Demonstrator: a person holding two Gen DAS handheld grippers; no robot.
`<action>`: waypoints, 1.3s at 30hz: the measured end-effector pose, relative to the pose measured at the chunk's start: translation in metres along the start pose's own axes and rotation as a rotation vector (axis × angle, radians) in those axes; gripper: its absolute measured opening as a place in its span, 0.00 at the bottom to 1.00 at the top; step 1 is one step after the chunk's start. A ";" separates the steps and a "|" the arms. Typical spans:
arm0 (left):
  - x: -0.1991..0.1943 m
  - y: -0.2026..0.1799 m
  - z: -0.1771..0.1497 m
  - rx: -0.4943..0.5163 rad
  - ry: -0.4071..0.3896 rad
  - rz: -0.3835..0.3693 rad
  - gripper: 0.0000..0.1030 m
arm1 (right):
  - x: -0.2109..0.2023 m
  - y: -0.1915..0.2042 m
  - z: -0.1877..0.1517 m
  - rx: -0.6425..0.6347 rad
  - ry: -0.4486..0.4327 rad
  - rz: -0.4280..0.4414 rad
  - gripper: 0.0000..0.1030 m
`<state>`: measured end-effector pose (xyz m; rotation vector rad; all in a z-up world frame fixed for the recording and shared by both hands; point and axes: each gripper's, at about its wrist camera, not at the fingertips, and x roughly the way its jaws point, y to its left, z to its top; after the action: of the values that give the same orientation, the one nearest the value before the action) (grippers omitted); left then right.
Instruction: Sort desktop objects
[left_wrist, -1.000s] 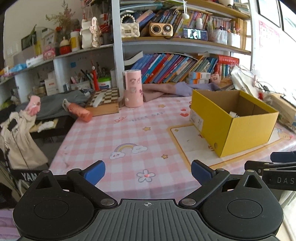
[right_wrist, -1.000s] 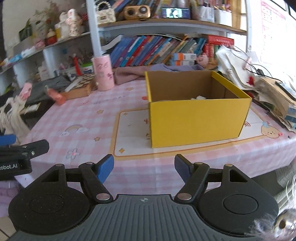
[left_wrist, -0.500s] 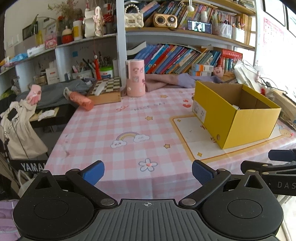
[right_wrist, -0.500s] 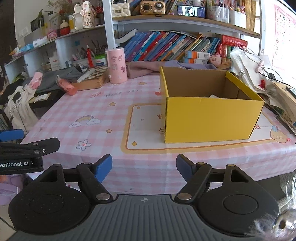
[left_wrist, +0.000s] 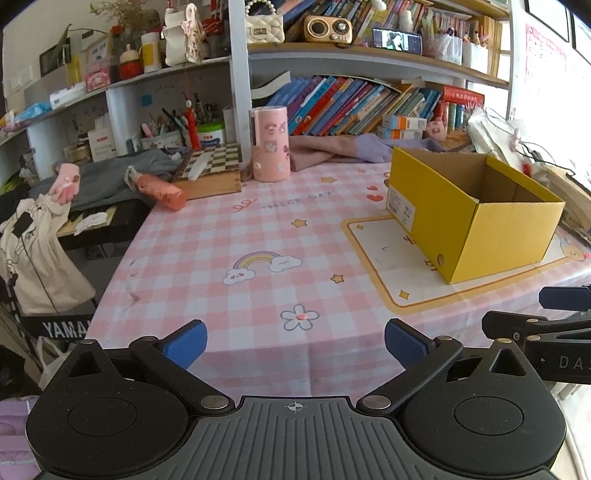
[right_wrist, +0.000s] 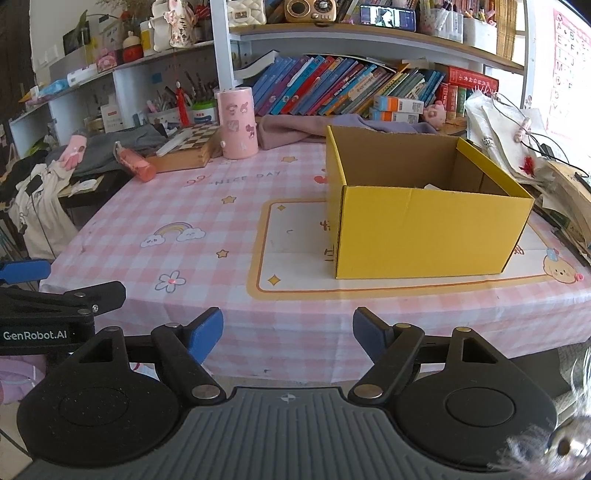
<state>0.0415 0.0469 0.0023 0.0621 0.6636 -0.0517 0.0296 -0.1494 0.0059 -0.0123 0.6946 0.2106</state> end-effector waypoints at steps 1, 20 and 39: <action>0.001 0.000 0.000 0.001 0.000 -0.001 1.00 | 0.000 0.000 0.000 -0.002 -0.001 -0.001 0.74; 0.005 -0.001 0.001 0.023 0.004 -0.016 1.00 | 0.005 0.000 0.000 0.008 0.012 -0.012 0.74; 0.001 -0.003 0.001 0.024 -0.002 -0.013 1.00 | 0.001 0.000 0.000 0.000 0.008 -0.005 0.74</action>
<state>0.0424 0.0436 0.0022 0.0808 0.6615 -0.0718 0.0307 -0.1490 0.0055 -0.0147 0.7022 0.2055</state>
